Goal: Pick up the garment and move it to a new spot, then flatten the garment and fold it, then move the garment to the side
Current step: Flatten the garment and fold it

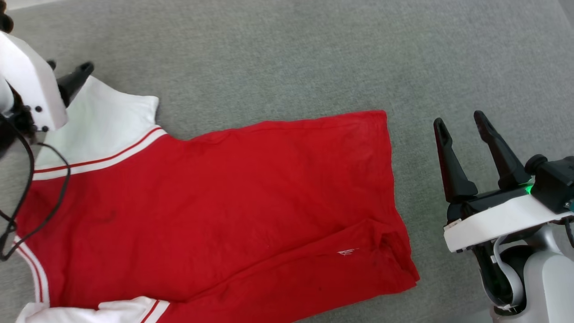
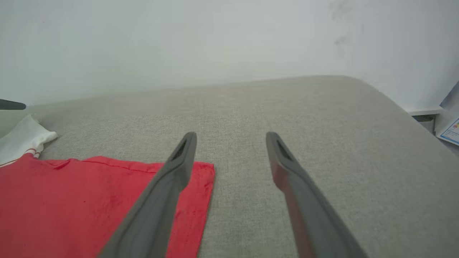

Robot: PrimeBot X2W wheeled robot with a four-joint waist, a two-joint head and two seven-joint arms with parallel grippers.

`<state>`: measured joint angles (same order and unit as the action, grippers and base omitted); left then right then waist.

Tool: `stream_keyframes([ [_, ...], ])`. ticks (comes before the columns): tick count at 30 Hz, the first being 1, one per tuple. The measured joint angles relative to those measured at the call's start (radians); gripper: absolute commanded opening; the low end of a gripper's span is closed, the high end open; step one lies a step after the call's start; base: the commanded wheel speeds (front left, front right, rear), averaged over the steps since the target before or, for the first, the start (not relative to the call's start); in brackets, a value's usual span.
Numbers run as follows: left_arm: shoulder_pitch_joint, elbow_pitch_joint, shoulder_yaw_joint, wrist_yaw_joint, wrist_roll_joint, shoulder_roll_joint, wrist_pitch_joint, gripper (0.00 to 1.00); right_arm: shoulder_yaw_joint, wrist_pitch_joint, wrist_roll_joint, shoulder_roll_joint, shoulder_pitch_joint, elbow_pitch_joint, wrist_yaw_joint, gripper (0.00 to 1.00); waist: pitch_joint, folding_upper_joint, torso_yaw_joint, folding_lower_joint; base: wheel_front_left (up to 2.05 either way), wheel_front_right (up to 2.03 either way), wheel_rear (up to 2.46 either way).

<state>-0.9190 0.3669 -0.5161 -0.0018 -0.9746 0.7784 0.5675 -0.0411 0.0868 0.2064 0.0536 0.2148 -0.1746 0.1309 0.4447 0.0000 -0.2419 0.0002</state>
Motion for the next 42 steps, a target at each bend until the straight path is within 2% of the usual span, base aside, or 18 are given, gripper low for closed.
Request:
stream_keyframes([
  [8, -0.033, 0.075, -0.049, 0.011, -0.036, 0.034, 0.223, 1.00, -0.018, -0.018, 0.050, -0.001, 0.000, 0.036, 0.000, 1.00, 0.050, 0.0000, -0.029, 0.0000, 0.00, 0.00, 0.00],
  [13, -0.040, 0.108, -0.057, 0.020, -0.063, 0.031, 0.291, 1.00, -0.033, -0.026, 0.068, -0.001, 0.005, 0.061, 0.000, 1.00, 0.062, 0.0000, -0.039, -0.0002, 0.00, 0.00, 0.00],
  [14, -0.042, 0.117, -0.056, 0.021, -0.075, 0.028, 0.301, 0.88, -0.035, -0.026, 0.069, -0.001, 0.007, 0.065, 0.000, 1.00, 0.063, 0.0000, -0.041, -0.0002, 0.00, 0.00, 0.00],
  [15, -0.042, 0.123, -0.055, 0.026, -0.081, 0.024, 0.303, 0.47, -0.037, -0.025, 0.072, -0.001, 0.010, 0.070, 0.000, 1.00, 0.063, 0.0000, -0.043, -0.0002, 0.00, 0.00, 0.00],
  [16, -0.042, 0.129, -0.053, 0.028, -0.082, 0.018, 0.300, 0.15, -0.039, -0.024, 0.077, -0.001, 0.013, 0.074, 0.000, 1.00, 0.062, 0.0000, -0.044, -0.0002, 0.00, 0.00, 0.00],
  [17, -0.042, 0.137, -0.052, 0.027, -0.083, 0.013, 0.290, 0.00, -0.040, -0.023, 0.080, -0.001, 0.014, 0.076, 0.000, 1.00, 0.061, 0.0000, -0.044, -0.0002, 0.00, 0.00, 0.00],
  [22, -0.034, 0.174, -0.054, 0.011, -0.072, -0.023, 0.219, 0.00, -0.036, 0.006, 0.105, -0.002, 0.026, 0.112, 0.000, 1.00, 0.040, 0.0000, -0.041, -0.0002, 0.00, 0.00, 0.00],
  [26, -0.030, 0.198, -0.053, -0.002, -0.058, -0.052, 0.148, 0.00, -0.040, 0.078, 0.129, -0.002, 0.058, 0.194, 0.000, 1.00, 0.008, 0.0000, -0.031, -0.0002, 0.00, 0.00, 0.00],
  [30, -0.031, 0.205, -0.050, -0.016, -0.048, -0.080, 0.078, 0.00, -0.016, 0.195, 0.136, 0.022, 0.111, 0.323, 0.000, 1.00, -0.027, 0.0000, -0.007, -0.0002, 0.00, 0.00, 0.00],
  [31, -0.040, 0.201, -0.050, -0.026, -0.037, -0.099, 0.039, 0.00, -0.019, 0.280, 0.142, 0.049, 0.175, 0.405, 0.000, 1.00, -0.046, 0.0000, 0.022, -0.0001, 0.00, 0.00, 0.00],
  [42, -0.067, 0.138, -0.075, -0.051, -0.004, -0.141, -0.014, 0.00, -0.085, 0.575, 0.188, 0.126, 0.382, 0.545, 0.000, 1.00, -0.070, 0.0000, 0.144, -0.0002, 0.00, 0.00, 0.00],
])
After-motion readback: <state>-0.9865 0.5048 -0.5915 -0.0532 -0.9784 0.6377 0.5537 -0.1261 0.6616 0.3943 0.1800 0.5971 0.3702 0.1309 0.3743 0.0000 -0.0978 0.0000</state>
